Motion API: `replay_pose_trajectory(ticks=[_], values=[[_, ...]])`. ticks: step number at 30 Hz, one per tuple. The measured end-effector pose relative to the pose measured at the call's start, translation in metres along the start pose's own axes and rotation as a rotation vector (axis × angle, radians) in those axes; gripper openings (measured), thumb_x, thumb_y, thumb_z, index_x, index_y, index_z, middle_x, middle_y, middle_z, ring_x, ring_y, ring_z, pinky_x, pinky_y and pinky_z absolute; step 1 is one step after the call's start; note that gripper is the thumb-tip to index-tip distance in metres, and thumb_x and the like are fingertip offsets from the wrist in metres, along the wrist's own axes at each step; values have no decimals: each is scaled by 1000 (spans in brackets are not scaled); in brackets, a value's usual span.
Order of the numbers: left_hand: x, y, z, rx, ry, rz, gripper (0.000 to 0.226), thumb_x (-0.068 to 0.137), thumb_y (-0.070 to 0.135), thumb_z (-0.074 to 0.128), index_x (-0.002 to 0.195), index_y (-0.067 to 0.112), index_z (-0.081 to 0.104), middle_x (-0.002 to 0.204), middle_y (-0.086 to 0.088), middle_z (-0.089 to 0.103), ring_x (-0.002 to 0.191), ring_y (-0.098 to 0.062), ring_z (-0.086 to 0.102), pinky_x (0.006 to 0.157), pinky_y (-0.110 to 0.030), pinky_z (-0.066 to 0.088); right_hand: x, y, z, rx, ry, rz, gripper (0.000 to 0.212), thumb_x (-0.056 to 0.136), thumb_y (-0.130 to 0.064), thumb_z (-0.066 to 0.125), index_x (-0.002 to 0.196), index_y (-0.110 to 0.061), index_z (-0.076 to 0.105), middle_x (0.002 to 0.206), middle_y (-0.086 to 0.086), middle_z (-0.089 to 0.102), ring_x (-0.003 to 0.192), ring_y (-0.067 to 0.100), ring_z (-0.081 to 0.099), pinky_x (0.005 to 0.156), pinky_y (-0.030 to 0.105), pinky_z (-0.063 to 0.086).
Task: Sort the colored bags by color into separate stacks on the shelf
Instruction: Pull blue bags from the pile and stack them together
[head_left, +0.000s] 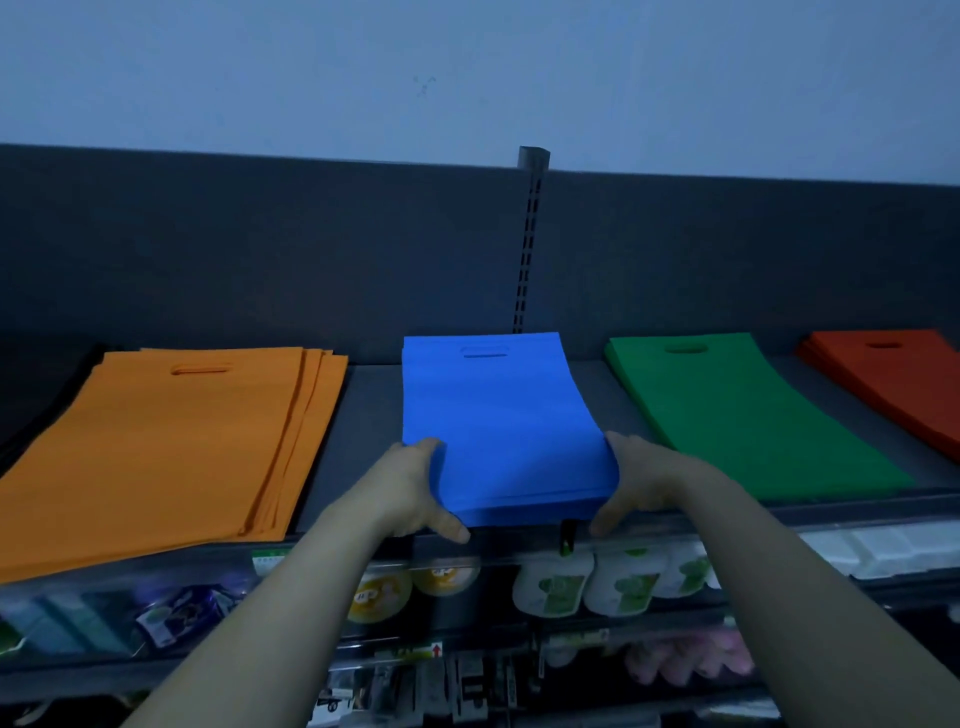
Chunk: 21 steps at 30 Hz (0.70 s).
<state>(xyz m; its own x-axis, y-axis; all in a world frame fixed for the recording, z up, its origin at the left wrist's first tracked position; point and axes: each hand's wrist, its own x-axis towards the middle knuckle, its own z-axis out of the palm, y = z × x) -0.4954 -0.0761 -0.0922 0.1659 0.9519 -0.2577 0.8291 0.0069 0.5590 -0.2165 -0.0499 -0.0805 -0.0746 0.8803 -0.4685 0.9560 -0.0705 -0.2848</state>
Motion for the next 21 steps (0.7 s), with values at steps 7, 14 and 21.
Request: replay_pose_trajectory(ticks=[7, 14, 21], values=[[1, -4, -4, -44, 36, 39, 103, 60, 37, 88, 146, 23, 34, 152, 0, 32, 139, -22, 31, 108, -33, 33, -10, -4, -5, 99, 105, -45, 105, 61, -37, 89, 146, -14, 31, 146, 0, 37, 133, 24, 39, 105, 38, 38], [0, -8, 0, -120, 82, -1, 86, 61, 34, 87, 137, 22, 49, 148, 0, 40, 137, -19, 36, 107, -31, 33, -5, 7, 2, 274, 142, -74, 110, 55, -33, 92, 146, -17, 32, 137, -4, 43, 121, 21, 46, 100, 38, 44], [-5, -8, 4, -128, 111, -8, 85, 63, 35, 87, 137, 20, 49, 146, 0, 42, 135, -19, 38, 108, -33, 34, -12, 10, 9, 463, 109, -95, 92, 71, -27, 83, 146, -14, 32, 140, -1, 42, 120, 20, 47, 97, 30, 39]])
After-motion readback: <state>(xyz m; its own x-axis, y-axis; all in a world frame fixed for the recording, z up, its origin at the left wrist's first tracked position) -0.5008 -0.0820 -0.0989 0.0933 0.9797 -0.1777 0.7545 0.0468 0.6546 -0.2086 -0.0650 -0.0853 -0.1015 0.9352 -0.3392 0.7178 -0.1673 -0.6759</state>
